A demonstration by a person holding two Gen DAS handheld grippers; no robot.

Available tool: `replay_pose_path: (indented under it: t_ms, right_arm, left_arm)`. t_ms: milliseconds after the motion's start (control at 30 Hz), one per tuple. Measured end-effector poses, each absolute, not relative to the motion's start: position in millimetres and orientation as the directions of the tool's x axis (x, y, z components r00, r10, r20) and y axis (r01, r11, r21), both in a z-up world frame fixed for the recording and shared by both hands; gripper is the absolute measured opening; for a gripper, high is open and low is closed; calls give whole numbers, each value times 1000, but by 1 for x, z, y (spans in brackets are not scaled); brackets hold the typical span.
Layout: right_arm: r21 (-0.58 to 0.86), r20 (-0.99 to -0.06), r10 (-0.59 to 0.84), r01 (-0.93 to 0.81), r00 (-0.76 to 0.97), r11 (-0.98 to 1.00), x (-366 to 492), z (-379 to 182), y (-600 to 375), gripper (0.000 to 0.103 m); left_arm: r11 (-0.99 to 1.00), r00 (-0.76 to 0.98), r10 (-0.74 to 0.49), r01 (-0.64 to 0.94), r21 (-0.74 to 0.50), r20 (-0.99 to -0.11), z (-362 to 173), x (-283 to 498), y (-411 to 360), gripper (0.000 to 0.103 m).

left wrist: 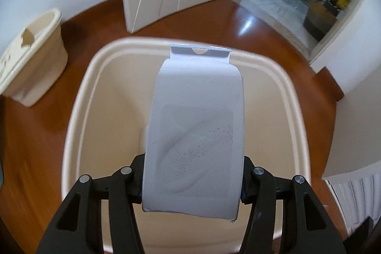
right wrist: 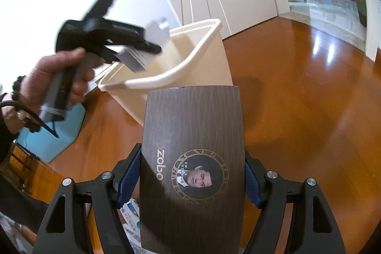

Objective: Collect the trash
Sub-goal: 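Carry the white box over the wastebasket and open the left tool to drop it, then drop the brown zobo box into the wastebasket by opening the right tool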

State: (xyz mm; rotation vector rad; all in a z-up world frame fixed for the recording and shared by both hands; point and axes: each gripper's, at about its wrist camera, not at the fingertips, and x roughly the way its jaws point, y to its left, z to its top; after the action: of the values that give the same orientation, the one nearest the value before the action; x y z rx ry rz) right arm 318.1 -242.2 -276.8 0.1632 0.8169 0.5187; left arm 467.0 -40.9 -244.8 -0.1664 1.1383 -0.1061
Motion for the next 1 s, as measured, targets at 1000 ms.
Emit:
replay_pose_path:
  t_ms: [1000]
  right_arm:
    - [294, -772, 462, -400, 436, 868, 520, -226, -133, 78]
  left_arm:
    - [945, 378, -98, -253, -205, -921, -285, 265, 35, 64]
